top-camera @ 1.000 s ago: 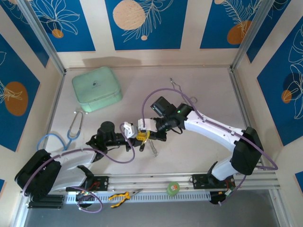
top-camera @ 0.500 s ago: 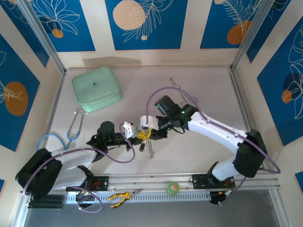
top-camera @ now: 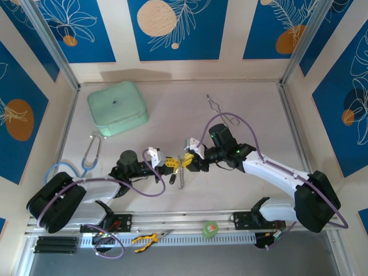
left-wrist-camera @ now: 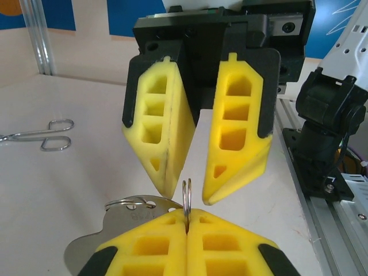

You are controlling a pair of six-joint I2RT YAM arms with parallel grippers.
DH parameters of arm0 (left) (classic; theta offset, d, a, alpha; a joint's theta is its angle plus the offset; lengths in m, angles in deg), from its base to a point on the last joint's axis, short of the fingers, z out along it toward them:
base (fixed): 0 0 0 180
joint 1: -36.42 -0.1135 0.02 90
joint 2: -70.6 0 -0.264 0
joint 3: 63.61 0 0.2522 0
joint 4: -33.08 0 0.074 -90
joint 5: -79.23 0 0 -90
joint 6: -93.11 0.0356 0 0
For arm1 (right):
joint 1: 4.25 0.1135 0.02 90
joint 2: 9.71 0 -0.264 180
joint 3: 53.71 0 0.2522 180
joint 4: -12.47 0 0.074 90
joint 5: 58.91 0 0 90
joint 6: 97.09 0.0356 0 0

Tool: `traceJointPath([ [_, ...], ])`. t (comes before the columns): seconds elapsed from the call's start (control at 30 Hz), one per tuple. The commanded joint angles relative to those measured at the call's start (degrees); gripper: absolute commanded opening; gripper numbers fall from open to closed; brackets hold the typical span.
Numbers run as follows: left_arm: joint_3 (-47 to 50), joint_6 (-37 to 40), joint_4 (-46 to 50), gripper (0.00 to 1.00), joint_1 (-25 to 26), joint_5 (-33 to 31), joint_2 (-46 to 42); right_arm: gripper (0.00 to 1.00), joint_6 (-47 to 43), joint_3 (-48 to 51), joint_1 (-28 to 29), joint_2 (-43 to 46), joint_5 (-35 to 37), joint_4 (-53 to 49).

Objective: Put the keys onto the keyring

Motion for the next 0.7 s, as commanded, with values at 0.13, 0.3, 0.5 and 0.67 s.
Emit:
traceJointPath([
  [0.13,-0.26,-0.89,-3.67,0.00,0.30,2.15,0.06,0.17,1.30,0.05,0.50,-1.18,-4.43,4.16],
  [0.3,-0.35,-1.25,-4.50,0.00,0.37,2.33,0.36,0.06,0.64,-0.76,0.78,-1.64,-4.99,3.44],
  [0.5,-0.29,-0.62,-1.47,0.22,0.35,-0.34,-0.72,0.00,-3.06,-4.25,1.07,-1.31,-2.90,-3.67],
  [0.67,-2.48,3.29,10.22,0.24,0.24,-0.62,-3.47,0.00,-10.92,-11.58,3.49,-2.78,5.93,-19.05],
])
